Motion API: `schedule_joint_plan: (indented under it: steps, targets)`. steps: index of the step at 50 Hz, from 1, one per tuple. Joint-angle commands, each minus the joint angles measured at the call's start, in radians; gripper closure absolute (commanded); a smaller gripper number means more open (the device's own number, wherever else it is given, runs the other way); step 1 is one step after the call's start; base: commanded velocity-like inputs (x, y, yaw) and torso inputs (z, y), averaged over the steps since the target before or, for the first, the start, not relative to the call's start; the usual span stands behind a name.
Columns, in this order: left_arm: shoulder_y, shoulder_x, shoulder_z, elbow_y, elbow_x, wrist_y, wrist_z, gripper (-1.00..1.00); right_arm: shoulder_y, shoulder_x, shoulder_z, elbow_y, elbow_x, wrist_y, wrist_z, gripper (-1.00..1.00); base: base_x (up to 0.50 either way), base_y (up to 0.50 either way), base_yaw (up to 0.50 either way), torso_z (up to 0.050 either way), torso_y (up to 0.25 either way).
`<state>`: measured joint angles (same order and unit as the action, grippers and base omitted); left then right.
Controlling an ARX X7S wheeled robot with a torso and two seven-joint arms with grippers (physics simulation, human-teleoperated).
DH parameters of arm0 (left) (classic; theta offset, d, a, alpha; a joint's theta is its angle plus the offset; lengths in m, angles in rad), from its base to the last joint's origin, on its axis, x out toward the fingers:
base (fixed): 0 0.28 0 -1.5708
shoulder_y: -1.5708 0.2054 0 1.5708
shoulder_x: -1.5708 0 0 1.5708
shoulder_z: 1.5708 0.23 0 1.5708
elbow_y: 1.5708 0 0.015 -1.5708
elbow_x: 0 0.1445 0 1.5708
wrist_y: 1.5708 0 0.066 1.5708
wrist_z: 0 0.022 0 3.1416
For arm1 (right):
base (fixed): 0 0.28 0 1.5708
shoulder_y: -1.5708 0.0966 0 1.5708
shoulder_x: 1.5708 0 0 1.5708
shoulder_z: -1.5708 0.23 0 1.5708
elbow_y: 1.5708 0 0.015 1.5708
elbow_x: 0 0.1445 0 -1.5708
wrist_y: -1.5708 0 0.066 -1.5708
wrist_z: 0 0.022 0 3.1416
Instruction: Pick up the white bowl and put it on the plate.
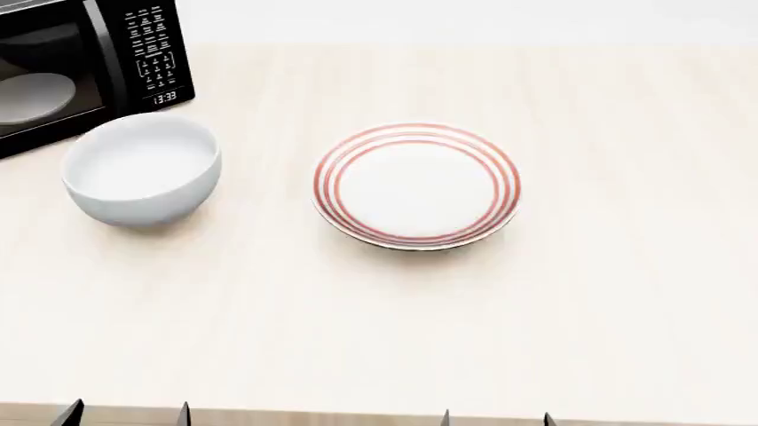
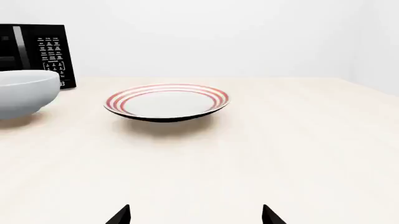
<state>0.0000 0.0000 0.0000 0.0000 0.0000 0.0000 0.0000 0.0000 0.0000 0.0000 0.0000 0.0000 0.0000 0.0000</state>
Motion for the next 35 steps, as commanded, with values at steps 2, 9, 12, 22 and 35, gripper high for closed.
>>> schedule_joint_plan:
  steps: [2, 9, 12, 22, 35]
  targets:
    - [0.000, -0.021, 0.024, 0.001, -0.019, 0.001, -0.024, -1.00, -0.003, 0.021, -0.026, -0.007, 0.033, 0.009, 0.012, -1.00, 0.00, 0.00, 0.00, 0.000, 0.000]
    - [-0.001, -0.042, 0.047, 0.001, -0.040, 0.003, -0.047, -1.00, -0.003, 0.039, -0.047, -0.009, 0.051, 0.012, 0.032, -1.00, 0.00, 0.00, 0.00, 0.000, 0.000]
    - [0.000, -0.049, 0.055, 0.002, -0.045, 0.003, -0.054, -1.00, -0.003, 0.045, -0.054, -0.010, 0.059, 0.013, 0.040, -1.00, 0.00, 0.00, 0.00, 0.000, 0.000]
    - [-0.008, -0.073, 0.098, -0.035, -0.007, 0.011, -0.080, -1.00, 0.002, 0.061, -0.083, -0.001, 0.066, 0.012, 0.061, -1.00, 0.00, 0.00, 0.00, 0.000, 0.000]
    - [-0.001, -0.089, 0.109, -0.010, -0.001, 0.057, -0.117, -1.00, 0.015, 0.075, -0.091, -0.030, 0.106, 0.079, 0.082, -1.00, 0.00, 0.00, 0.00, 0.000, 0.000]
